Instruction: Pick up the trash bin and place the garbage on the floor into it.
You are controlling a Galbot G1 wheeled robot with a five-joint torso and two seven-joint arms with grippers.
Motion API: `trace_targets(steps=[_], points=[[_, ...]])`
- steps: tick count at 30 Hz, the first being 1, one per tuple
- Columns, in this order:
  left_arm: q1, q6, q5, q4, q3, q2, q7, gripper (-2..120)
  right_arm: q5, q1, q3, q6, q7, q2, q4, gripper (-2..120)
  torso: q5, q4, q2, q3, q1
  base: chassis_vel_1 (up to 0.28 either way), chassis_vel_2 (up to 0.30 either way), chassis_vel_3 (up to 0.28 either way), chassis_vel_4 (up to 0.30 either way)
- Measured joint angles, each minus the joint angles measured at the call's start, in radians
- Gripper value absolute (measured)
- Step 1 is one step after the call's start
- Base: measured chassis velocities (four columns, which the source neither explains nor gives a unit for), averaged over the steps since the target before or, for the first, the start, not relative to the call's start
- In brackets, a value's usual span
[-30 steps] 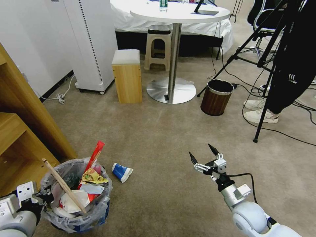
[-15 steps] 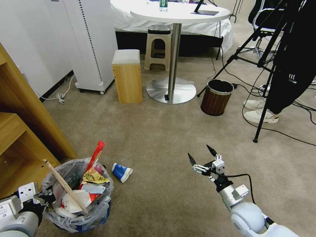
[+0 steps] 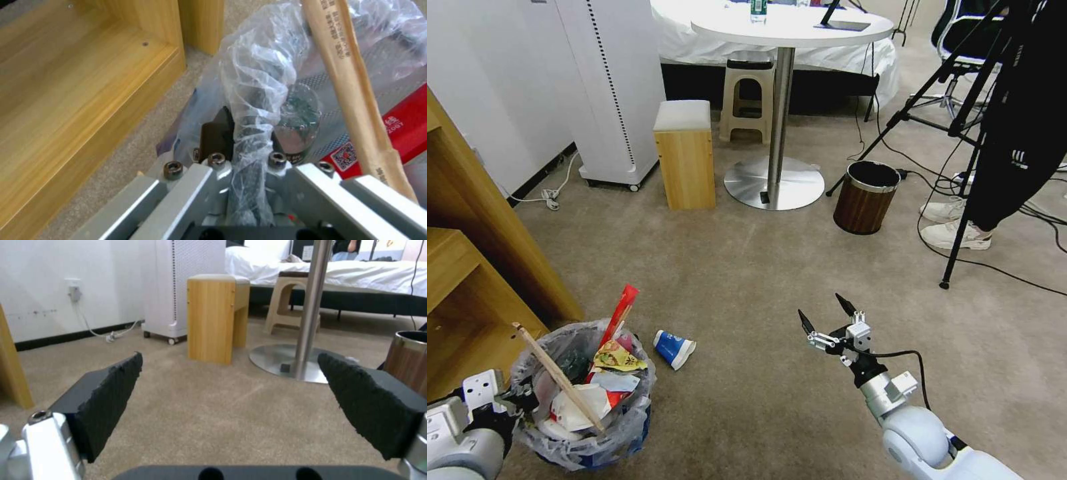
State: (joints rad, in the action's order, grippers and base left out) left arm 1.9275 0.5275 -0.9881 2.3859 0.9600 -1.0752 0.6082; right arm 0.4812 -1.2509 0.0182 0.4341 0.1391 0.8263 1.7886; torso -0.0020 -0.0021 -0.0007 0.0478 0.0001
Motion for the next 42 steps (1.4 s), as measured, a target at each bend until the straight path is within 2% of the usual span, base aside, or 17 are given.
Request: trace_targets(steps=[19, 42], points=[[0.021, -0.002, 0.021, 0.018, 0.008, -0.029, -0.004, 1, -0.021, 0.007, -0.008, 0.024, -0.015, 0.000, -0.014, 100, 0.0000, 0.0000, 0.000, 0.000, 0.000, 0.000, 0.000, 0.000, 0.000], [0.012, -0.010, 0.024, 0.005, -0.005, -0.030, -0.004, 1, -0.019, 0.027, -0.033, 0.052, -0.024, 0.008, -0.038, 100, 0.0000, 0.0000, 0.000, 0.000, 0.000, 0.000, 0.000, 0.000, 0.000]])
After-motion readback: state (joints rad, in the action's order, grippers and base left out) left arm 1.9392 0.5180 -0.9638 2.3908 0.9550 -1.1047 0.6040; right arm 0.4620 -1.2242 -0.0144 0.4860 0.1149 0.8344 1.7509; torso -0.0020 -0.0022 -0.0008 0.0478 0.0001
